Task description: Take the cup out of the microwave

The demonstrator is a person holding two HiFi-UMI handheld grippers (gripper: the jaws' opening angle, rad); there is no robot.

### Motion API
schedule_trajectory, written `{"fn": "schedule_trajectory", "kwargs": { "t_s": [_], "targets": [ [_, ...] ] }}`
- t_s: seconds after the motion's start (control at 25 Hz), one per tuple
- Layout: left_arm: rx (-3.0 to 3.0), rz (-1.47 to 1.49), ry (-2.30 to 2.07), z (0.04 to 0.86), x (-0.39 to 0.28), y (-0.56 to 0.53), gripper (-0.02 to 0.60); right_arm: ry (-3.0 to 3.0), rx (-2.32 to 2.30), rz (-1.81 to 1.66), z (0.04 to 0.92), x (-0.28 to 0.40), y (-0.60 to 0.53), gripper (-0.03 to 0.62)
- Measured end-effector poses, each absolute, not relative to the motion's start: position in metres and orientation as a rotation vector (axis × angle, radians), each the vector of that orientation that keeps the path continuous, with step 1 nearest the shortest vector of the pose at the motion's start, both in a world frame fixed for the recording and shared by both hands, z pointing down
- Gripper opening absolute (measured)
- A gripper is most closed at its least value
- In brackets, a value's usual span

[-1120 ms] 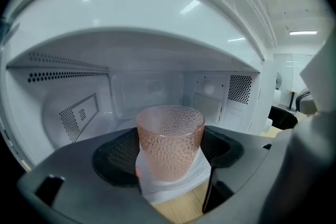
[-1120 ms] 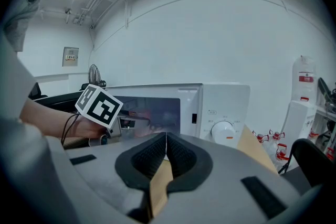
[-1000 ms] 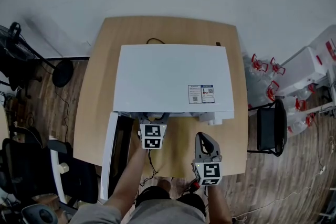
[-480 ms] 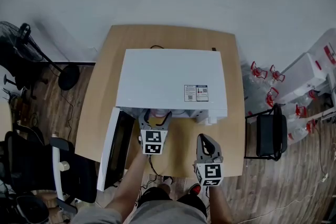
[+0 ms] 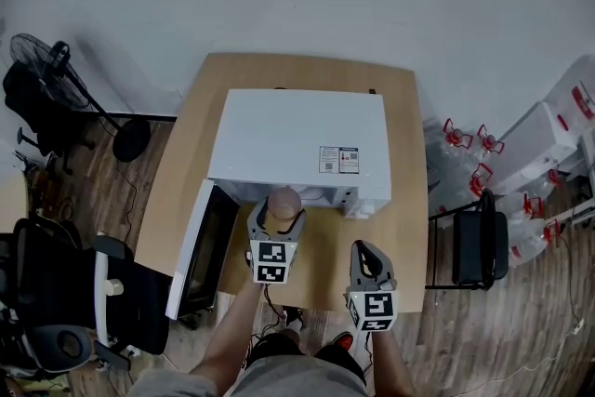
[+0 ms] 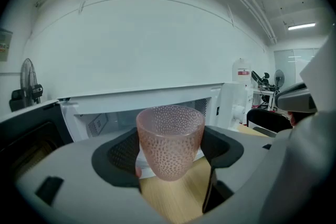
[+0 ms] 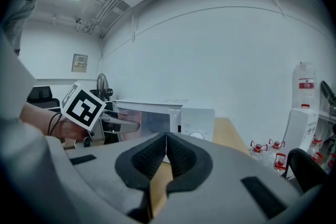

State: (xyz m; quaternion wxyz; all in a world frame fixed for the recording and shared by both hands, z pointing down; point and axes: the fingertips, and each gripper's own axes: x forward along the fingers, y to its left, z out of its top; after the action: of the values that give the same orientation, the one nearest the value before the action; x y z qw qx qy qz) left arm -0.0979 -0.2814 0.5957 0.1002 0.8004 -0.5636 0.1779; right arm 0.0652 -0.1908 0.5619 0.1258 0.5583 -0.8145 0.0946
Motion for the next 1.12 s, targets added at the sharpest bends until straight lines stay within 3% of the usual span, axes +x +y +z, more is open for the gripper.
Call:
{"fn": "schedule_trajectory", "kwargs": {
  "t_s": [1.12],
  "targets": [
    [2.369,0.475,-1.791,0.515,-0.087,-0.119,0.379,-2.541,1.556,0.119,0.507,0.09,-0.094,0.018]
  ]
}}
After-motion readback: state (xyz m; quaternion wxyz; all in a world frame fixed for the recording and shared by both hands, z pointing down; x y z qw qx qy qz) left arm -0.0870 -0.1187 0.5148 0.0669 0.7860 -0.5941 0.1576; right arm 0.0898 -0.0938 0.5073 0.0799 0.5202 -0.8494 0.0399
